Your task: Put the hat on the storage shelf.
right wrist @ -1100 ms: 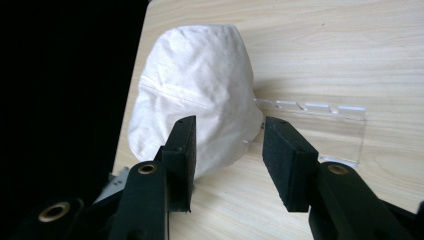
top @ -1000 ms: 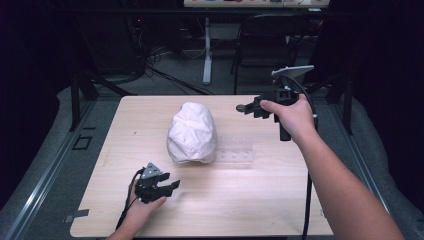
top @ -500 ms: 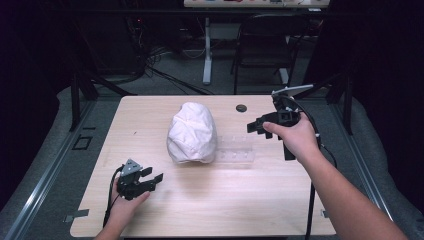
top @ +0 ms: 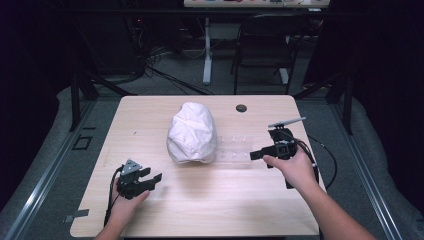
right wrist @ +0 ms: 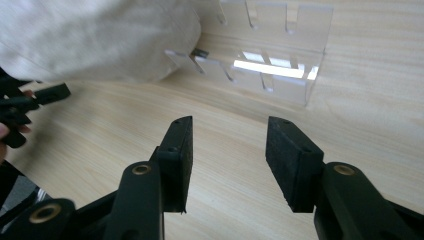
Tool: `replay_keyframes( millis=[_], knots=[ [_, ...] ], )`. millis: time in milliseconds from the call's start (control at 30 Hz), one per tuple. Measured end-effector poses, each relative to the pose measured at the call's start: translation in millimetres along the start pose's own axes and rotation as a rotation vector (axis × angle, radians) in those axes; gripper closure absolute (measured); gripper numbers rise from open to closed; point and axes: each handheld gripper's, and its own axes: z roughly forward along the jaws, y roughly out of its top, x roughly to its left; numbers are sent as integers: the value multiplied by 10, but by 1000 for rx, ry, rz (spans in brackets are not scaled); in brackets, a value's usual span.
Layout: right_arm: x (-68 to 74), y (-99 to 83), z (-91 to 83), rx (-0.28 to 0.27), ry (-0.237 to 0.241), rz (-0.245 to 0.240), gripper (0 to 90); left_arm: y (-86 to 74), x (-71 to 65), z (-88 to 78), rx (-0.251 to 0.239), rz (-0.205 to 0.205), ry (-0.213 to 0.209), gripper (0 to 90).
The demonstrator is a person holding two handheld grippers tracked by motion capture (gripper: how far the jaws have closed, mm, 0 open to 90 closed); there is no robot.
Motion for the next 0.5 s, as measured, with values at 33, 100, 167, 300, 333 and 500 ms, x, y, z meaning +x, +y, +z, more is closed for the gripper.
replay_keyframes(
  millis=[33,100,167,300,333,500],
  knots=[
    [-31,-56,40,3,6,8,570,-2,-1,2,0,3,1,451],
    [-100,-165,118,8,45,36,569,-5,3,7,3,4,-1,452],
    [-151,-271,194,-3,45,32,569,-8,0,11,3,-2,-1,452],
    [-236,-471,347,-25,23,12,556,-11,-4,18,4,-3,-2,452],
    [-250,-515,386,-27,16,6,550,-11,-6,23,3,-1,-2,452],
    [-304,-717,523,-34,42,29,545,-15,-24,53,3,-2,-8,451]
  ],
)
